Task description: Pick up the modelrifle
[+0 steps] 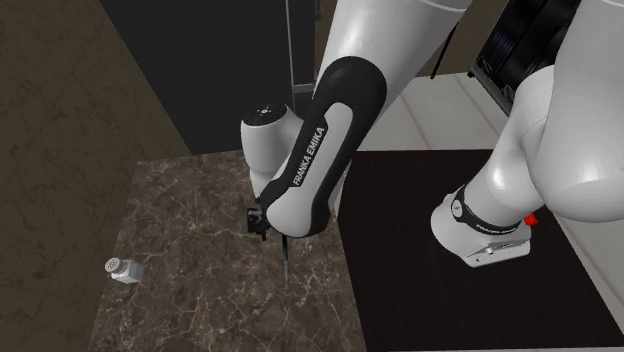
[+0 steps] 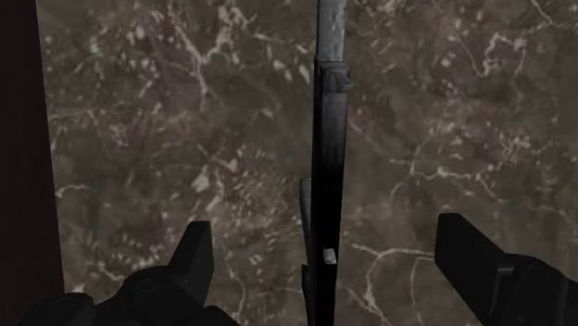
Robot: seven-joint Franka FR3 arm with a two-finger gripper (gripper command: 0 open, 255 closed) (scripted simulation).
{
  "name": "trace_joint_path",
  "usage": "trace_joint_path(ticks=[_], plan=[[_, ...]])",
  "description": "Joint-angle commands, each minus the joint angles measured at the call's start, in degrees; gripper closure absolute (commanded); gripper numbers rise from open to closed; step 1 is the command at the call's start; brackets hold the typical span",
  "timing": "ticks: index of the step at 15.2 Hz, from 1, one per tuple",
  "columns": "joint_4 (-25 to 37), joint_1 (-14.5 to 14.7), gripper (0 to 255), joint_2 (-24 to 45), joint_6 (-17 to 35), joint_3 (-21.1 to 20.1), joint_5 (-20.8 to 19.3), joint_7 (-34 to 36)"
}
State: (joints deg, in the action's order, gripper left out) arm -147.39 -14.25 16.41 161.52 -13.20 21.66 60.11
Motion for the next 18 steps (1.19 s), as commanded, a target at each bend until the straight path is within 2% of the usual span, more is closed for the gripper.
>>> trace_joint_path(ticks=[1,10,18], plan=[[0.2,0.0,255,0.4,0.2,0.0,0.0,0.0],[0.2,0.0,255,0.4,0.3,0.0,0.0,-0.1],[-1.0,0.2,255,-7.2,-6.1,0.5,-1.2,1.9]])
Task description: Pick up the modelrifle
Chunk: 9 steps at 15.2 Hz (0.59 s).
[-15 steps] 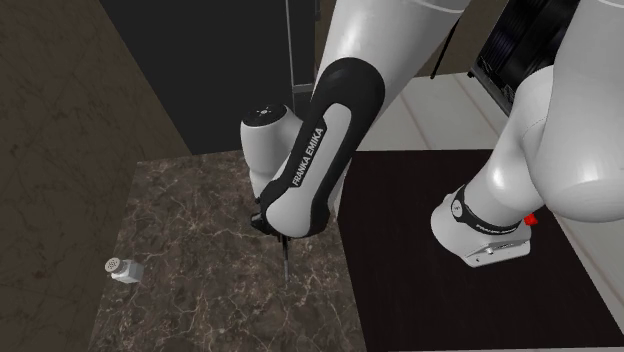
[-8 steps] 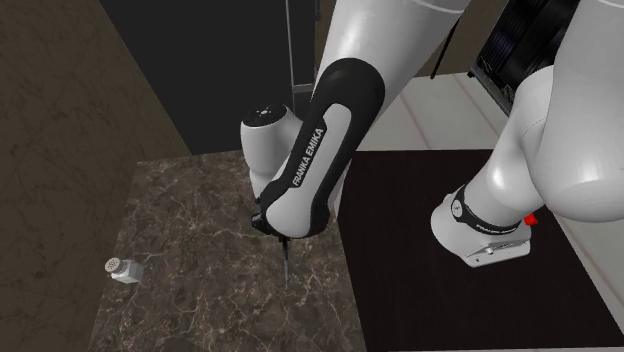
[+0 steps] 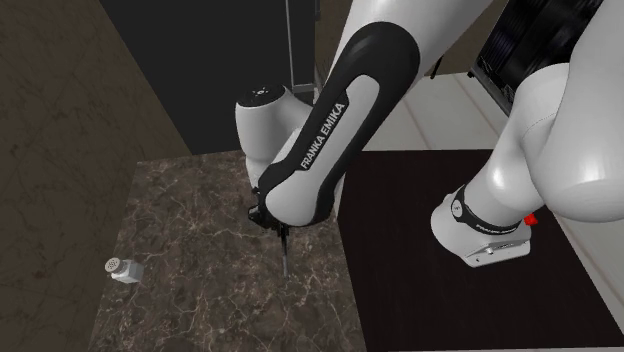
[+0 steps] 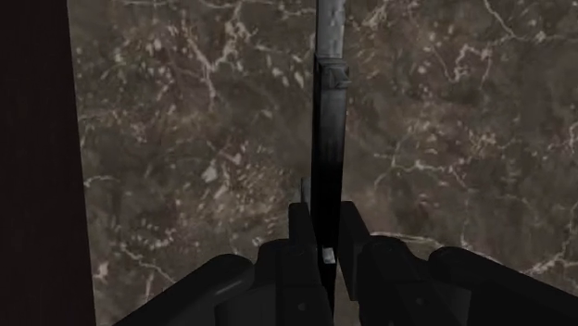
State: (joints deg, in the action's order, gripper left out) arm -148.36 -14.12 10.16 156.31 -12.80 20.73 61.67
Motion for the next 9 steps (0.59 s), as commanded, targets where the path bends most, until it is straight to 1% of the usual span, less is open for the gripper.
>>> trace_joint_path(ticks=[1,7,9], plan=[[-0.1,0.0,255,-1.9,-1.8,0.1,-0.4,0.6],[-0.3,-0.1,255,-7.2,-6.9,0.3,-1.2,1.9],[-0.3,-0.1,255,-7.3,-7.0,0.3,-1.3,2.0]])
